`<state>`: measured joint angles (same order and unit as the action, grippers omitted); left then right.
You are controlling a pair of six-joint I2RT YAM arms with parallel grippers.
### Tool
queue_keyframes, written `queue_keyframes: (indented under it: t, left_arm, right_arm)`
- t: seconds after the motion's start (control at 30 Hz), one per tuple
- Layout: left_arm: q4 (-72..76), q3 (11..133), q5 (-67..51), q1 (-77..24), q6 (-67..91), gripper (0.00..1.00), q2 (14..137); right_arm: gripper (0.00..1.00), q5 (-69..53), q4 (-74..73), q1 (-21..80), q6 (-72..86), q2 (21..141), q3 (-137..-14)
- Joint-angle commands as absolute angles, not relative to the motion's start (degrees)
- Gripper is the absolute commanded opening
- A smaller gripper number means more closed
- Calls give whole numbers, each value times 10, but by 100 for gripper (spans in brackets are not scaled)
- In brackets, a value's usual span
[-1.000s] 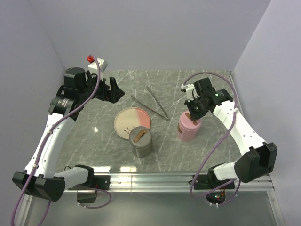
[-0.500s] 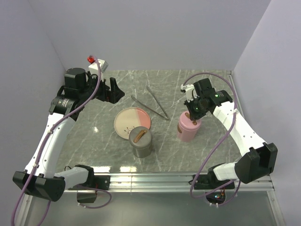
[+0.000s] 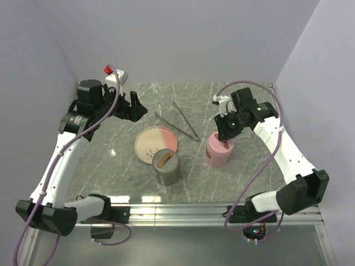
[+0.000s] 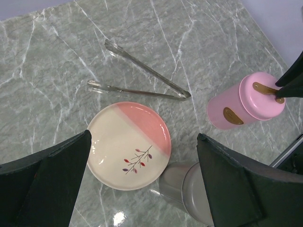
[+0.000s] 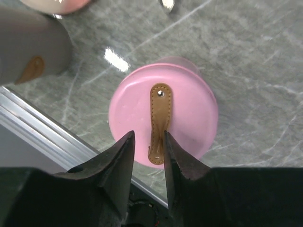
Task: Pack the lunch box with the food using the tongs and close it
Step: Close the box lid on the packing box, then move the packing box to the center of the board.
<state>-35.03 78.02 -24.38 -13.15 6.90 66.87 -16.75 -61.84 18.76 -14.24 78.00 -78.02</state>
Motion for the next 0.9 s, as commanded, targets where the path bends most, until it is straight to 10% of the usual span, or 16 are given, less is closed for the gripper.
queue_keyframes:
  t: [0.0, 0.87]
  left_arm:
    - [-344, 789, -256, -132, 72, 99, 668]
    - [-342, 788, -240, -131, 72, 99, 670]
  right_arm:
    - [38, -209, -625, 158, -136, 759, -837]
    - [47, -392, -592, -36, -145, 987, -822]
